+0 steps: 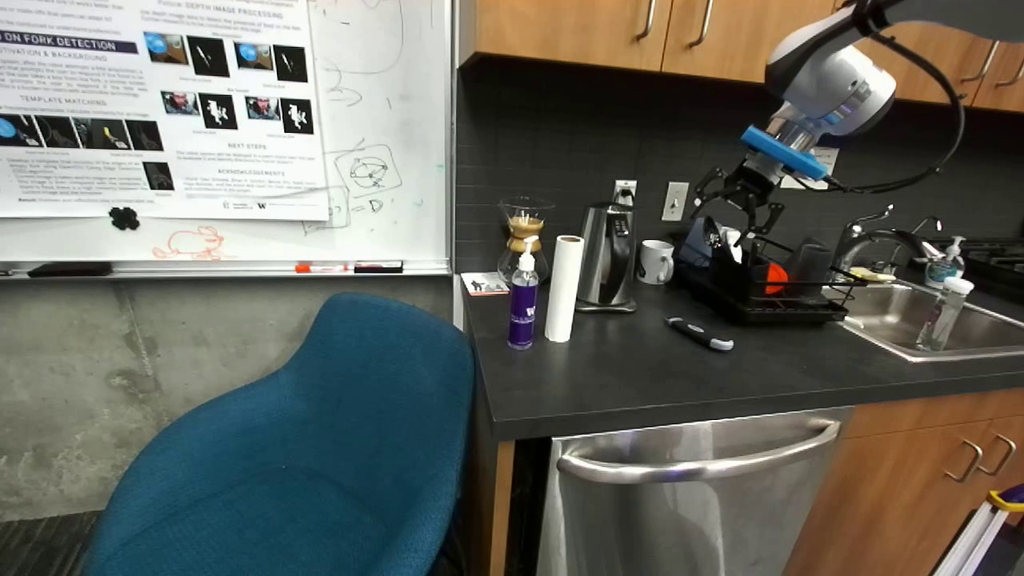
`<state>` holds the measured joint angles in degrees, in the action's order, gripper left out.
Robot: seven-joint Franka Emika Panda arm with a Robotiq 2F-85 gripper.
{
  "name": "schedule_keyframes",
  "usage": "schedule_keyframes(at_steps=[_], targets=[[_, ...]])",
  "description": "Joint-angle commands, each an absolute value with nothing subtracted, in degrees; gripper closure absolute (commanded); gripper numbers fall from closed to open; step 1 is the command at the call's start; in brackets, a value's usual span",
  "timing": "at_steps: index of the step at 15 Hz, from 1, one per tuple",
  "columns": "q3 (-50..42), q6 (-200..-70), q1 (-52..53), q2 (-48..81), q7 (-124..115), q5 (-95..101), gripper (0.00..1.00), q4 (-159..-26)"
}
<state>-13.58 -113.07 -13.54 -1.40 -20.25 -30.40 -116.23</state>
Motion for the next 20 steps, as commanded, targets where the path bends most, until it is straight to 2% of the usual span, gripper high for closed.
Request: schedule_keyframes(at_steps=[1, 9, 20], targets=[[-11.5, -113.7, -11.6, -6.4, -16.0, -23.8, 0.00, -121.0], [-9.0, -116.9, -9.5, -9.0, -3.5, -9.1, 0.00, -126.5], [-8.5, -141.7, -7.9, -5.5, 15.7, 2.5, 0.00, -134.1]])
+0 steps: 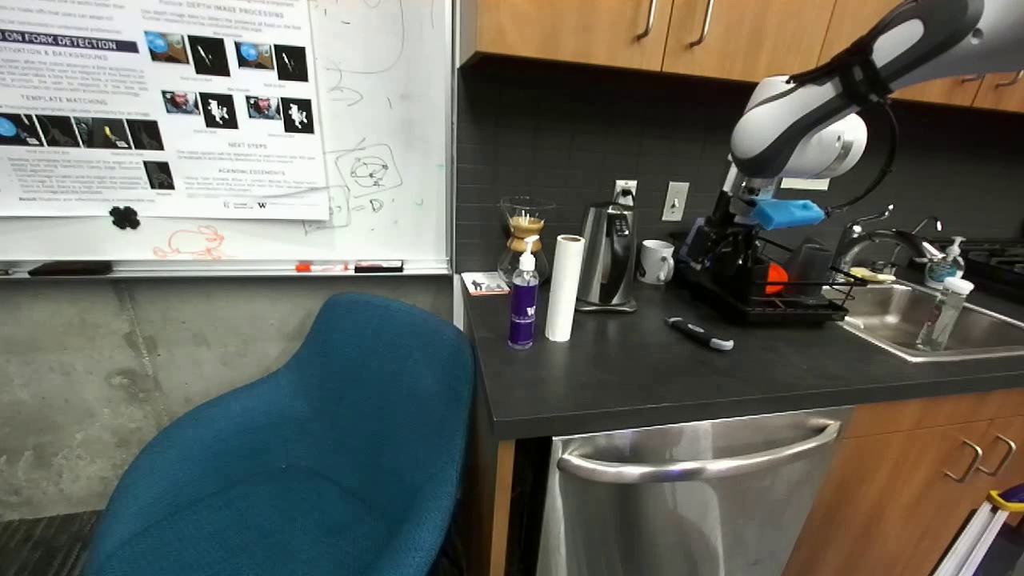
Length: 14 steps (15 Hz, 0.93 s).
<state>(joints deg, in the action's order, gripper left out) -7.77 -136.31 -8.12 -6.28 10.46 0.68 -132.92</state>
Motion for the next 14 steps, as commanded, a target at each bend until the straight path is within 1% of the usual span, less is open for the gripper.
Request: schedule_keyframes(at_steps=[1, 14], targets=[[-8.8, -143.1, -8.0, -5.0, 17.3, 2.3, 0.00, -134.2], [-10.4, -143.1, -10.3, 2.3, 19.3, 10.5, 0.00, -133.4]])
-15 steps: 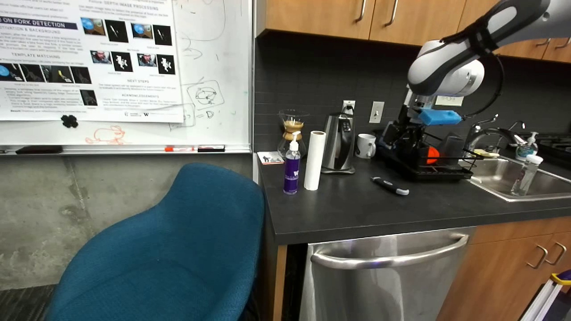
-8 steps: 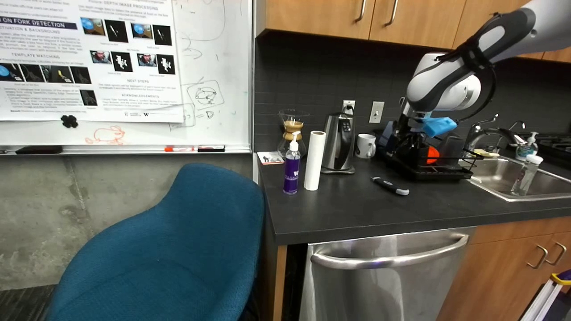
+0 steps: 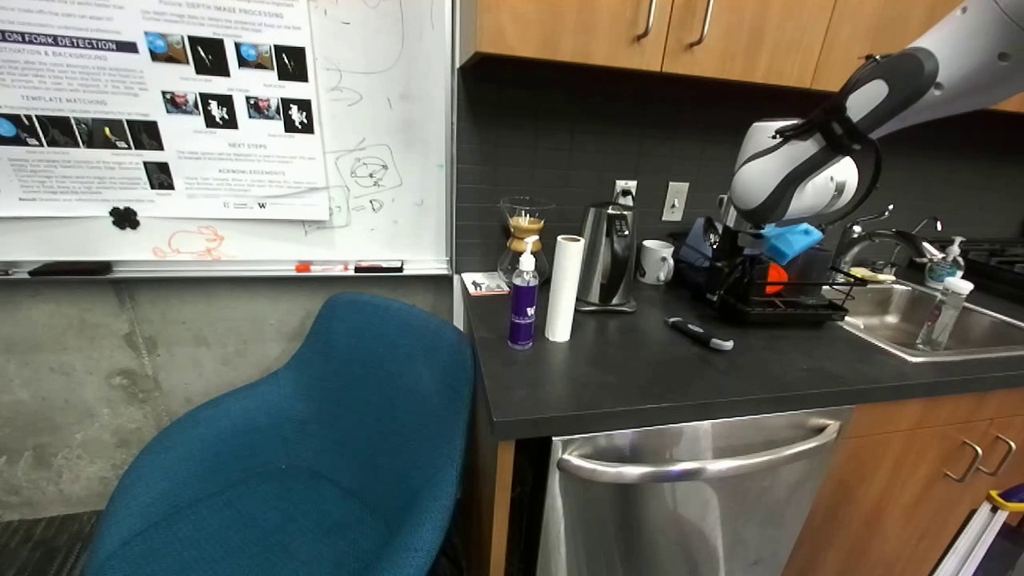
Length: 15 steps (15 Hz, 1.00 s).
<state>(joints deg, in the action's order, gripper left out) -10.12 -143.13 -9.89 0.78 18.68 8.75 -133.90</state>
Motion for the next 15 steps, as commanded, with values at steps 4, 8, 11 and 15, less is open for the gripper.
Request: schedule_keyframes(at_steps=[4, 8, 11, 15], targets=[[-10.7, -142.4, -10.8, 4.1, 19.2, 11.6, 0.00, -133.7], [-10.8, -142.9, -11.2, 5.6, 19.4, 11.8, 0.00, -134.1], [-10.8, -143.1, -11.5, 6.5, 20.1, 11.0, 0.00, -134.7], [-10.5, -143.1, -11.8, 7.5, 20.8, 10.1, 0.00, -135.3]])
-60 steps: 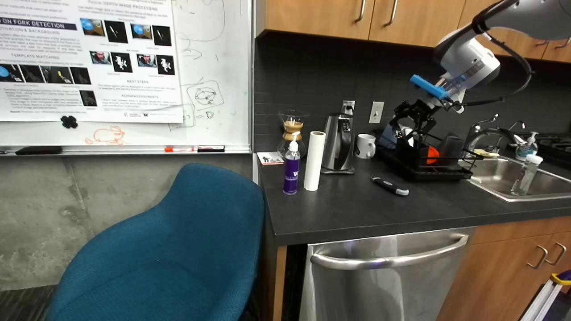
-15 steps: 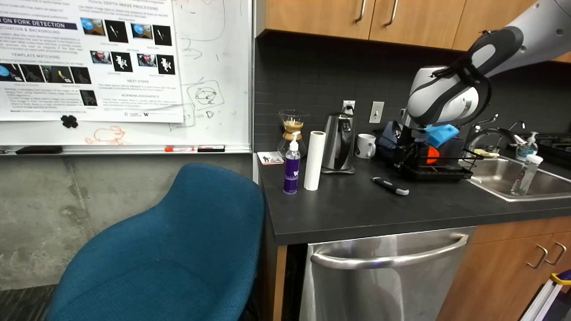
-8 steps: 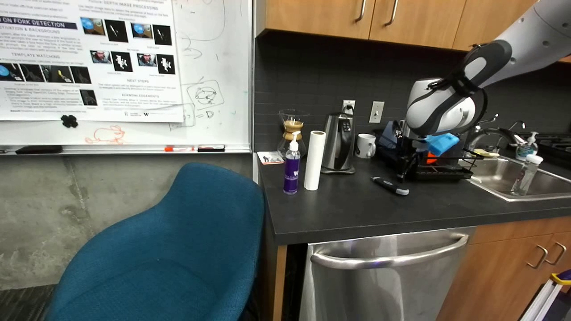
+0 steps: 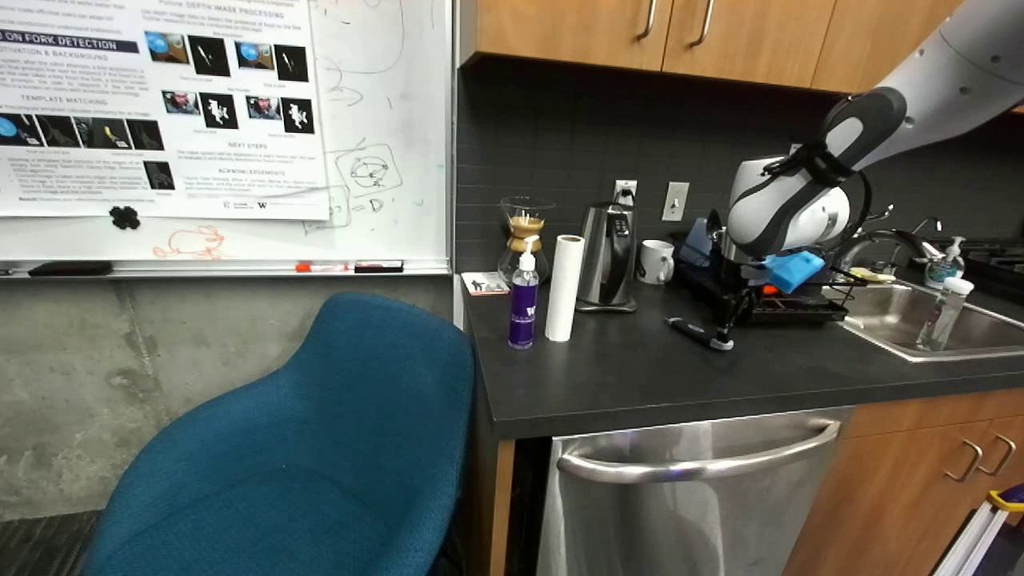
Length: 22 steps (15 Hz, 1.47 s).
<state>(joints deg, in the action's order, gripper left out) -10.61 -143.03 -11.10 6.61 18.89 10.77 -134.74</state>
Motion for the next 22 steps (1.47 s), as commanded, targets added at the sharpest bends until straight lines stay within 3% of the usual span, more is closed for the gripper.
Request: schedule_keyframes(at_steps=[1, 19, 20, 22], targets=[[-10.5, -143.2, -11.8, 7.7, 21.1, 9.7, 0.00, -135.5], [-8.7, -150.0, -11.5, 9.3, 23.2, 3.6, 0.00, -135.3], [-8.8, -150.3, -11.3, 9.6, 22.7, 4.0, 0.25, -135.1], [-8.8, -149.9, -11.2, 9.8, 22.2, 4.7, 0.32, -135.0]])
